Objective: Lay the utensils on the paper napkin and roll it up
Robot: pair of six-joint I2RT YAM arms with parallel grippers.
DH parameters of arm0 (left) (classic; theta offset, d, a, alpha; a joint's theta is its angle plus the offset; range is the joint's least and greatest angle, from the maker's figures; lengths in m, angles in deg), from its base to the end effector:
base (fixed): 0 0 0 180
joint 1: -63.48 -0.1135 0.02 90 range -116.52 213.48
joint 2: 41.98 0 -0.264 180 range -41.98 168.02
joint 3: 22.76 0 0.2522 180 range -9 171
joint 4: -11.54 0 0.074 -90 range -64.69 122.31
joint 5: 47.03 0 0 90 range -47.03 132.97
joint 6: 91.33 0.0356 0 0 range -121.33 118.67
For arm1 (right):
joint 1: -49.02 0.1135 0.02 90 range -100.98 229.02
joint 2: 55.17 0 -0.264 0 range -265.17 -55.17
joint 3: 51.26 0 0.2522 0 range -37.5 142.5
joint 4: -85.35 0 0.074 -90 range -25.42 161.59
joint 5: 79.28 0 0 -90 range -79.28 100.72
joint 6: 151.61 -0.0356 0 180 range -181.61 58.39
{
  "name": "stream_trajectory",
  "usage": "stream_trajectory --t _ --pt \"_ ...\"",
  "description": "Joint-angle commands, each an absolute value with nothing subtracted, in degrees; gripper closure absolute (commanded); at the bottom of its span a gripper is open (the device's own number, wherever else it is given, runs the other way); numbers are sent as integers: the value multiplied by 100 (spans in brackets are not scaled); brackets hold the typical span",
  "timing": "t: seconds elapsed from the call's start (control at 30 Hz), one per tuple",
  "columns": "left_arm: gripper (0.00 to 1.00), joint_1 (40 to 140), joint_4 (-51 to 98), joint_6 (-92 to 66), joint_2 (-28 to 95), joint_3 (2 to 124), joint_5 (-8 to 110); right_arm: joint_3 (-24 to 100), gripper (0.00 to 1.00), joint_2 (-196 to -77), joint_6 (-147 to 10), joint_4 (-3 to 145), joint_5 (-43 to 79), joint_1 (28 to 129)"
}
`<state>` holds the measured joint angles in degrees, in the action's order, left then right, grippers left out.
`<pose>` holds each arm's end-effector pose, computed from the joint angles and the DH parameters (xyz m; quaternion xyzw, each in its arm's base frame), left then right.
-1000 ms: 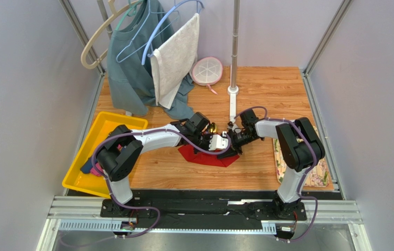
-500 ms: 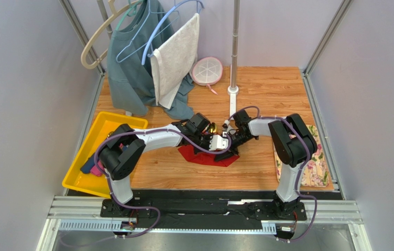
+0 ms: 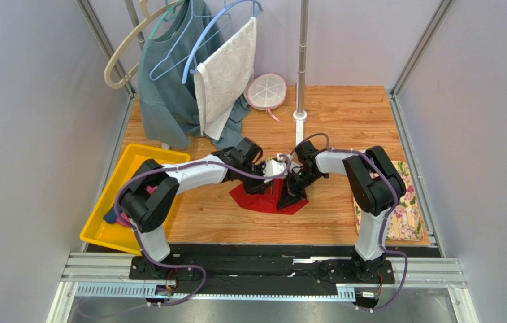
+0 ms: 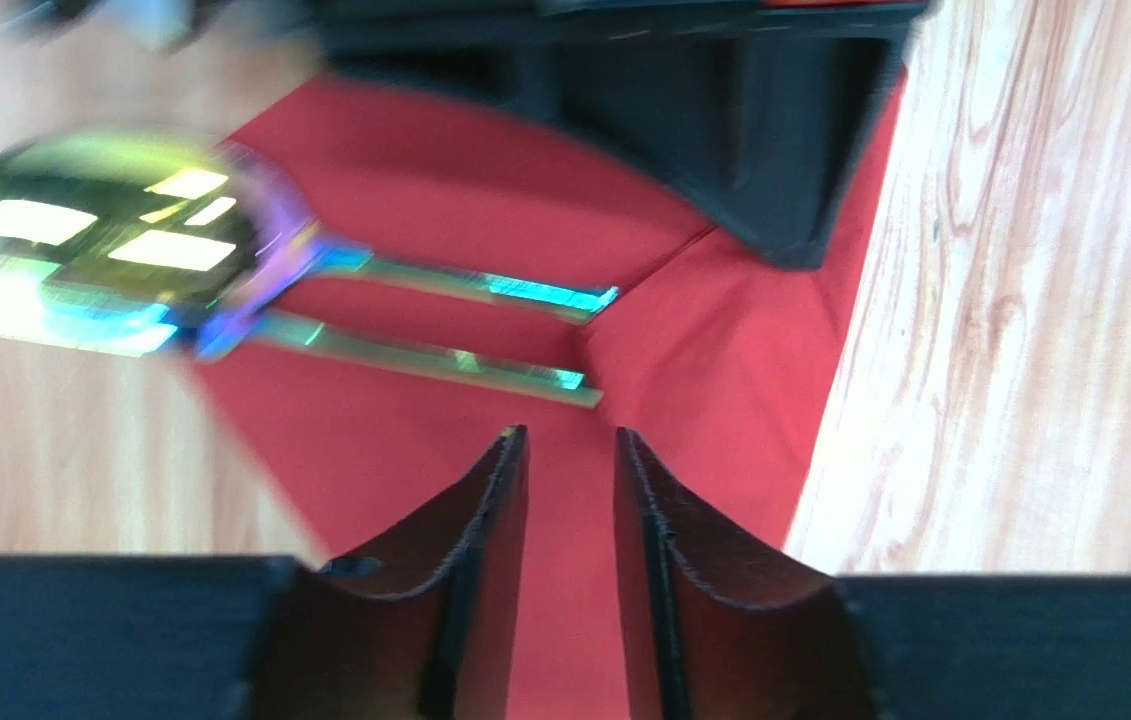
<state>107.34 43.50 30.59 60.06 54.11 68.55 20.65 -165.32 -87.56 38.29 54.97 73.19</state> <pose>0.2496 -0.2612 0.1753 0.6239 0.6997 -0.2399 0.2523 0.2792 0.1525 0.1061 0.0011 -0.9257 -0.3570 0.1250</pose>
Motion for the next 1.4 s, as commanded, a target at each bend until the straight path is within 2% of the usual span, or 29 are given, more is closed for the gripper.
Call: stream_trajectory --t 0.0,0.23,0.43,0.6,0.7,1.0,1.37 --pt "62 10339 4587 1916 5076 5543 7434 2138 100 -16319 -8727 3669 4527 7425" --pt "62 10031 4842 117 4460 5024 8872 2200 100 -16205 -8815 3564 4122 7504" --pt "67 10031 4157 -1387 4556 4541 9561 2261 100 -16126 -8841 3485 3841 7557" --pt "68 10031 3516 -2215 5118 4488 9447 2297 100 -16108 -8841 3449 3779 7583" --pt "73 10031 3120 -2480 5294 4417 9290 2332 100 -16082 -8824 3449 3788 7618" --pt "87 10022 3268 -2436 6120 4681 8736 2402 100 -16055 -8754 3406 3867 7644" --pt "93 9934 3577 -2418 6736 4883 8349 2472 100 -15757 -8227 3336 4262 7636"
